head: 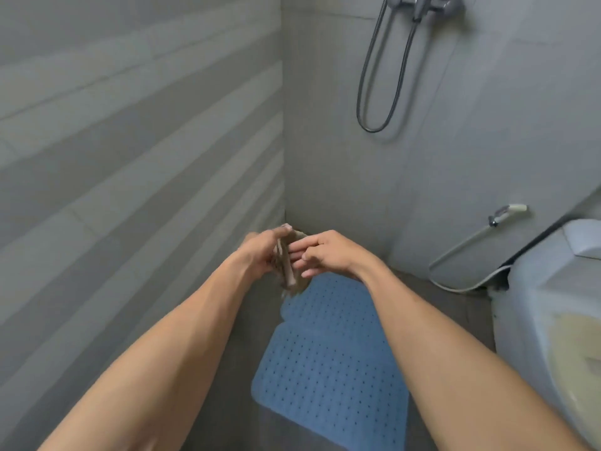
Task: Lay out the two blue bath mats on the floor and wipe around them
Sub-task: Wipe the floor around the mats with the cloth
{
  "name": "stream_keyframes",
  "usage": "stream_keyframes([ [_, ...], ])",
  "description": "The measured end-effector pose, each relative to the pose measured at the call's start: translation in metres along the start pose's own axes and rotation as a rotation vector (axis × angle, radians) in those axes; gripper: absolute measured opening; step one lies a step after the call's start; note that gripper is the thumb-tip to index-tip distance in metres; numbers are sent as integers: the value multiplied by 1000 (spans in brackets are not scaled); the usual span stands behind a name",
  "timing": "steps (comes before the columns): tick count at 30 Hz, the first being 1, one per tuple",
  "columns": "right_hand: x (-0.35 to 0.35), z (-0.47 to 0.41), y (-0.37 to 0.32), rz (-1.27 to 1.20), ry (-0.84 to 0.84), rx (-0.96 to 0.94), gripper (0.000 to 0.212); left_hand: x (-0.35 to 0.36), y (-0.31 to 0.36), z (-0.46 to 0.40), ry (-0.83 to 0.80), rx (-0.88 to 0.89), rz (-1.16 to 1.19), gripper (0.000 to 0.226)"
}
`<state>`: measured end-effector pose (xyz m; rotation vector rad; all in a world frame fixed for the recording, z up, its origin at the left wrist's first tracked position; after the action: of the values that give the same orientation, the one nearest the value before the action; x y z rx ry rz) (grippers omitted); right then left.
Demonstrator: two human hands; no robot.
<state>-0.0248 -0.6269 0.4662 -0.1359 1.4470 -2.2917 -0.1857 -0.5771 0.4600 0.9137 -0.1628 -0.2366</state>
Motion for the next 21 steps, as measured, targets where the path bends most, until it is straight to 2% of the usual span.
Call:
stream_keyframes([
  [3,2,-6,34,-38,229,64,39,-7,-8,-20,12,42,-170,13],
  [5,-2,-12,59,51,388,113,40,-5,-14,-32,-43,72,-258,15],
  [6,-3,-15,70,94,424,129,49,-4,-19,-40,-71,79,-295,17],
  [8,-1,-22,87,122,392,122,72,-2,-32,-56,-134,96,-347,22],
  [10,1,-36,104,160,295,133,78,-2,-49,-73,-194,88,-319,26],
  [14,5,-83,155,243,159,233,23,-20,-96,-113,-239,17,-295,49],
  [16,13,-110,191,255,136,243,20,-33,-135,-143,-212,-11,-299,58],
  [21,46,-181,300,197,74,248,17,-65,-251,-222,16,-4,-377,24],
])
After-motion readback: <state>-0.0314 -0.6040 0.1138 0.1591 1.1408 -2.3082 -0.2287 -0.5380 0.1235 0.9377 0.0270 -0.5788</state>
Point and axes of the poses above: each hand's wrist, its own z-axis away from the middle knuckle, its own x-axis out of the palm, y = z × x, the point moved 1 cm from there along -z, towards the middle knuckle, and after that the axes turned 6 degrees about -y, right-handed, at the moved point
